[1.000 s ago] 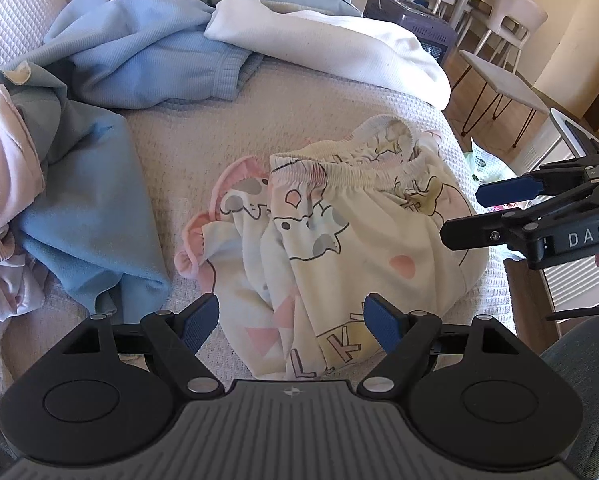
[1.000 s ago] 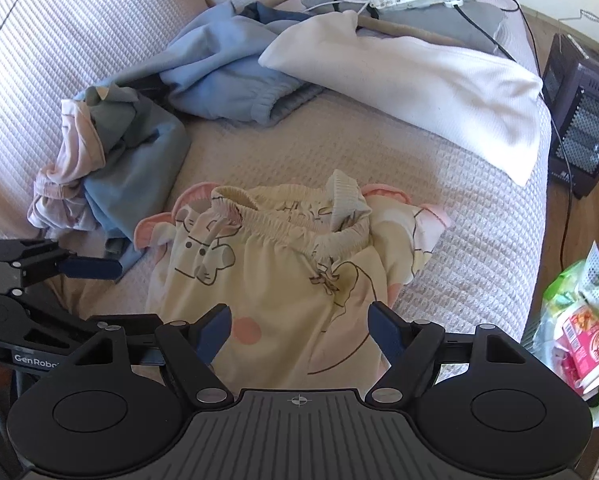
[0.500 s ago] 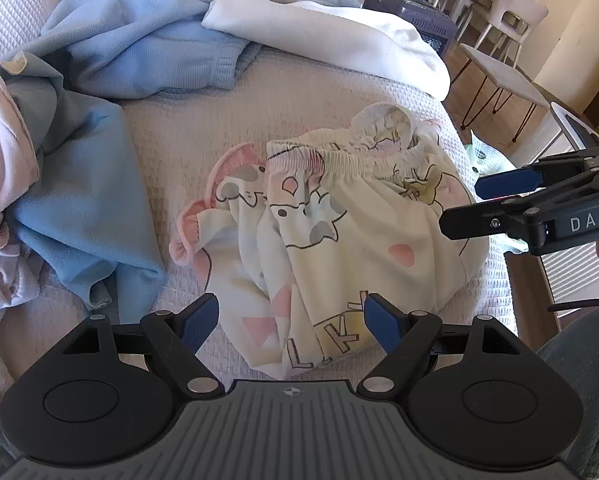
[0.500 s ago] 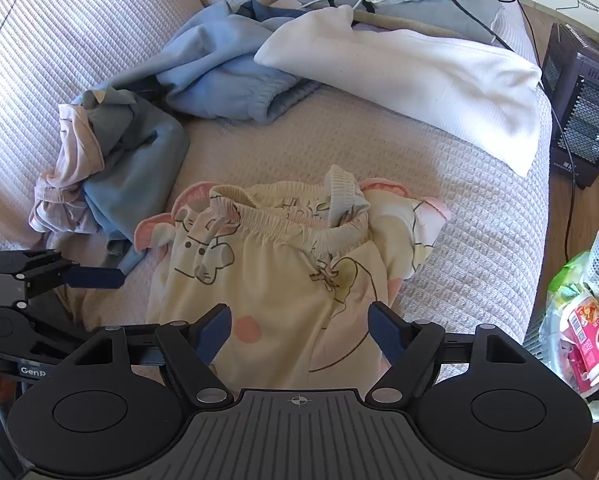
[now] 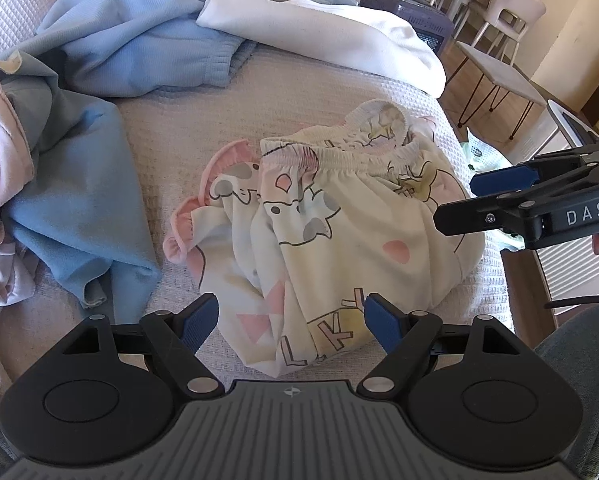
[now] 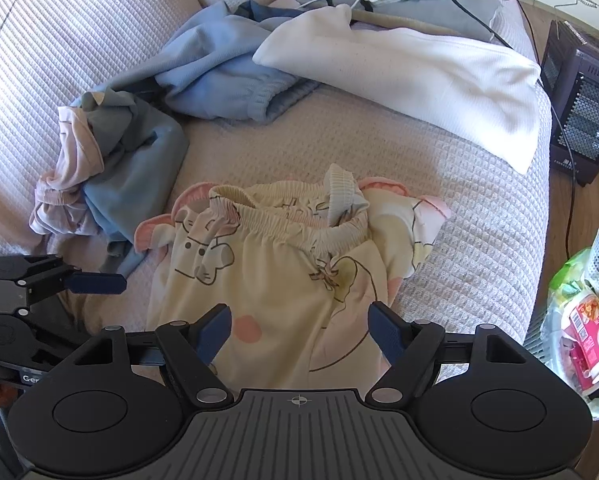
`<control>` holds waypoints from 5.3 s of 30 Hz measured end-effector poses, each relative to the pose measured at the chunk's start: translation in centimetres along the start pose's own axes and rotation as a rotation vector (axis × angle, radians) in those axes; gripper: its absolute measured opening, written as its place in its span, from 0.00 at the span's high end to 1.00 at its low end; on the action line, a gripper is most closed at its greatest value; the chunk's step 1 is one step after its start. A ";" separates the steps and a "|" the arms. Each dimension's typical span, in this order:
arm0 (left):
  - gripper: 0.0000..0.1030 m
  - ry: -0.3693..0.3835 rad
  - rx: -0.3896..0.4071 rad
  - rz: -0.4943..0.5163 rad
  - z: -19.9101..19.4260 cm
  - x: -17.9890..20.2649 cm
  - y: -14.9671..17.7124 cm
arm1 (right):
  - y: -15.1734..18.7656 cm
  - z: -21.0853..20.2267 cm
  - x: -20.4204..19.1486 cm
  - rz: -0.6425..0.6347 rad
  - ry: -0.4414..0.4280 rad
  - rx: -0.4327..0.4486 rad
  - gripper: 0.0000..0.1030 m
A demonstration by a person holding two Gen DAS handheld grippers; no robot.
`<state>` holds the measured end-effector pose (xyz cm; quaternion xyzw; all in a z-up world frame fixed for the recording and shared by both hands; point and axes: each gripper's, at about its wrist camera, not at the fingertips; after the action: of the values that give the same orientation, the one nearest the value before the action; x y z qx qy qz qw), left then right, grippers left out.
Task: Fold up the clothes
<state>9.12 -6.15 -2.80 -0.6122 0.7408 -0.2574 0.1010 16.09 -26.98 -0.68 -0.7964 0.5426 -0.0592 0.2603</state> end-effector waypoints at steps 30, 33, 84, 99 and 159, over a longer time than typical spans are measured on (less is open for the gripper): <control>0.24 0.001 -0.018 -0.007 0.3 -0.1 0.3 | 0.0 0.1 0.2 0.024 -0.016 -0.003 0.24; 0.24 0.001 -0.018 -0.009 0.3 -0.2 0.3 | 0.0 0.1 0.2 0.025 -0.016 -0.004 0.24; 0.24 -0.004 -0.041 -0.040 0.6 -0.4 1.1 | 0.2 0.3 0.6 0.044 -0.035 -0.015 0.24; 0.22 -0.009 -0.031 -0.190 -0.1 -3.2 1.4 | 1.0 -1.6 3.2 0.020 -0.041 0.073 0.24; 0.91 0.102 0.229 0.064 -3.0 2.4 -16.2 | -5.0 -5.5 6.1 0.041 0.005 0.301 0.88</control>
<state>21.03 -9.55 8.33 -0.5589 0.7298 -0.3678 0.1404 20.64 -32.94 5.24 -0.7370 0.5444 -0.1366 0.3766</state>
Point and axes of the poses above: each gripper's, at about its wrist camera, not at the fingertips, and z roughly the way its jaws point, x to its right, y to its underside
